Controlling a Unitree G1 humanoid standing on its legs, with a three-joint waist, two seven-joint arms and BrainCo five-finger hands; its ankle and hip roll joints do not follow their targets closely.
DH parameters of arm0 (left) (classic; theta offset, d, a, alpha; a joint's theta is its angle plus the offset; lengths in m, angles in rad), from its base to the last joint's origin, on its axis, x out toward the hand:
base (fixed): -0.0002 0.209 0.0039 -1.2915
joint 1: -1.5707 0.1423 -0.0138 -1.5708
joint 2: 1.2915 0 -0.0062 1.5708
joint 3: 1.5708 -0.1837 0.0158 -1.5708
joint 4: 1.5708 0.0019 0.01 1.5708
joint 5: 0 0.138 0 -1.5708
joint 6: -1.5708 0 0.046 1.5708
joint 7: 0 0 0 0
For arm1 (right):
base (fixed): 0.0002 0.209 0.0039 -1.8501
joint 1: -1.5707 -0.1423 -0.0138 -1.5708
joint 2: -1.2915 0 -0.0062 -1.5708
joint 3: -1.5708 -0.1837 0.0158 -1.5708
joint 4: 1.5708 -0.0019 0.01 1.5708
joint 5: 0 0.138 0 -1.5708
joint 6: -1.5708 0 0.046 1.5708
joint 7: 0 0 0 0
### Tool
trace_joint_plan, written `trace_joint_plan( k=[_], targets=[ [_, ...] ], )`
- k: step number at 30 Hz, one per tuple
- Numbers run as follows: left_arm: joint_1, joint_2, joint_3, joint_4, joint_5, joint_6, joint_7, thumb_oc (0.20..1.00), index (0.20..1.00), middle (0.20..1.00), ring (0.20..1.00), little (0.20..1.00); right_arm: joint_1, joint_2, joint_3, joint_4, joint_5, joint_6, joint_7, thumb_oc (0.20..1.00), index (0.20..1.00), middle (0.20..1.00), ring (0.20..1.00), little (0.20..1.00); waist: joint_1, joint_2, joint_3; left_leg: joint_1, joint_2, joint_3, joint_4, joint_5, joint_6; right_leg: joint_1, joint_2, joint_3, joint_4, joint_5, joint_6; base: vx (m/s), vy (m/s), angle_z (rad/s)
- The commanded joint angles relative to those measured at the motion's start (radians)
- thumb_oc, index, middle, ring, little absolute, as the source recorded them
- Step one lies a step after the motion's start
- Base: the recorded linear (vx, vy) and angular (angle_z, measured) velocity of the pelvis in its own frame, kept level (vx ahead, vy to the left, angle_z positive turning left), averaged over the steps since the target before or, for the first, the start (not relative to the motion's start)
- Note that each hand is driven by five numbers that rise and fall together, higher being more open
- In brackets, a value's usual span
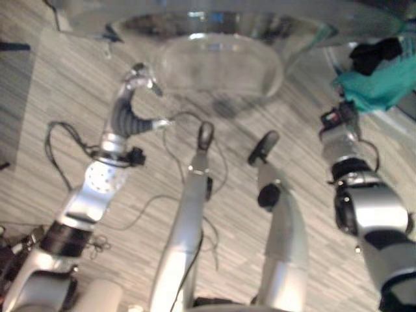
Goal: Grab the laundry basket,head to the washer,open it,put in the laundry and shut it.
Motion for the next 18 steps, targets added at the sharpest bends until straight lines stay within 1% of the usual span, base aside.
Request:
trace_joint_plan(
  k=[1,5,9,11,18],
  targets=[
    [0.031,-0.062,0.02,-0.037,0.009,-0.037,0.027,1.0,1.0,1.0,1.0,1.0,0.036,-0.007,-0.001,0.005,0.099,-0.078,-0.021,1.0,1.0,1.0,1.0,1.0,-0.026,0.051,-0.056,0.026,0.013,0.056,0.056,-0.169,0.08,-0.01,-0.012,0.062,0.054,-0.099,0.087,0.0,0.0,0.0],
    [0.023,-0.069,0.012,-0.04,0.008,-0.029,0.031,1.0,1.0,1.0,1.0,1.0,0.029,-0.016,-0.048,0.021,0.165,-0.112,-0.037,1.0,1.0,1.0,1.0,1.0,-0.031,0.056,-0.061,0.026,0.008,0.058,0.057,-0.172,0.08,-0.014,-0.015,0.068,0.063,-0.103,0.086,0.0,0.0,0.0],
    [0.016,-0.071,-0.001,-0.041,0.002,-0.023,0.035,1.0,1.0,1.0,1.0,1.0,0.018,-0.039,-0.065,0.037,0.171,-0.125,-0.063,1.0,1.0,1.0,1.0,1.0,-0.029,0.063,-0.064,0.026,0.005,0.06,0.056,-0.172,0.08,-0.021,-0.018,0.073,0.068,-0.106,0.086,0.0,0.0,0.0],
    [0.019,-0.069,-0.002,-0.039,0.0,-0.02,0.038,1.0,1.0,1.0,1.0,1.0,0.012,-0.059,-0.054,0.042,0.143,-0.113,-0.076,1.0,1.0,1.0,1.0,1.0,-0.025,0.071,-0.063,0.022,0.003,0.063,0.059,-0.172,0.08,-0.027,-0.018,0.075,0.074,-0.108,0.085,0.0,0.0,0.0],
    [0.04,-0.073,0.007,-0.035,-0.035,-0.024,0.035,1.0,1.0,1.0,1.0,1.0,0.01,-0.11,-0.038,0.057,0.106,-0.077,-0.079,1.0,1.0,1.0,1.0,1.0,-0.018,0.085,-0.054,0.002,0.004,0.065,0.086,-0.173,0.077,-0.048,-0.015,0.074,0.103,-0.118,0.08,0.0,-0.033,0.01]
  ],
)
